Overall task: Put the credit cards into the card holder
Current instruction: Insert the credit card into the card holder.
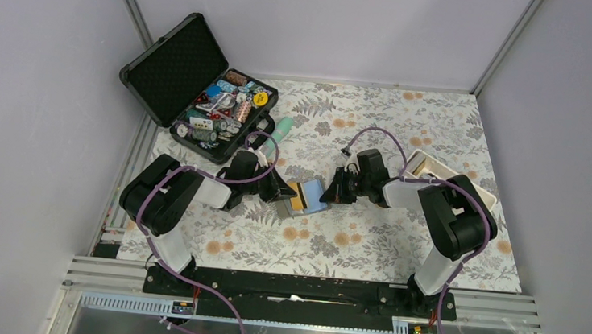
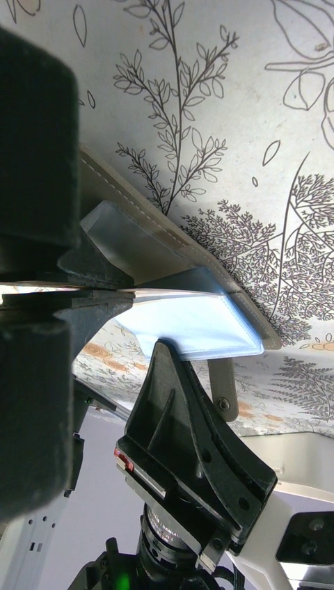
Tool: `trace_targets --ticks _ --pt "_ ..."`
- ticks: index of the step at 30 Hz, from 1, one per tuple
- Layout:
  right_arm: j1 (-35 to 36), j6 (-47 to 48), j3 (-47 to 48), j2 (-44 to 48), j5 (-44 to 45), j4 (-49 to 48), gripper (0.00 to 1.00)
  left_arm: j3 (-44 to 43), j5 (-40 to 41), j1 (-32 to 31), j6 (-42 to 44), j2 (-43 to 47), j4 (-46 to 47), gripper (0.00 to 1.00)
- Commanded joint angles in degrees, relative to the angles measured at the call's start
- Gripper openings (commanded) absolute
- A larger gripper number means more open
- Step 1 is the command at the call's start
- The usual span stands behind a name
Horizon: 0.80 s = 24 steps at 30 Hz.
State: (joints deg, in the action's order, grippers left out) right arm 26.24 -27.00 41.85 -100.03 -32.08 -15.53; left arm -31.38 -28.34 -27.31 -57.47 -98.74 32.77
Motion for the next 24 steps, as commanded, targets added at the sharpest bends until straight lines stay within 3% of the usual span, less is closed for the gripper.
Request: trace_targets --ticks 1,12,24 --pt "0.13 -0.75 0.71 -1.22 3.24 0.77 0.0 0.7 0.52 0.33 0.35 0.57 2.01 0.0" --pt "0.13 -1.03 0.83 -1.33 5.31 1.21 0.0 5.32 2.1 0.26 -4.32 1.53 7.69 0.0" --pt "0.17 -0.85 0.96 -0.71 5.92 1.81 0.0 4.88 2.29 -1.16 -6.08 -0.81 10.58 0.0"
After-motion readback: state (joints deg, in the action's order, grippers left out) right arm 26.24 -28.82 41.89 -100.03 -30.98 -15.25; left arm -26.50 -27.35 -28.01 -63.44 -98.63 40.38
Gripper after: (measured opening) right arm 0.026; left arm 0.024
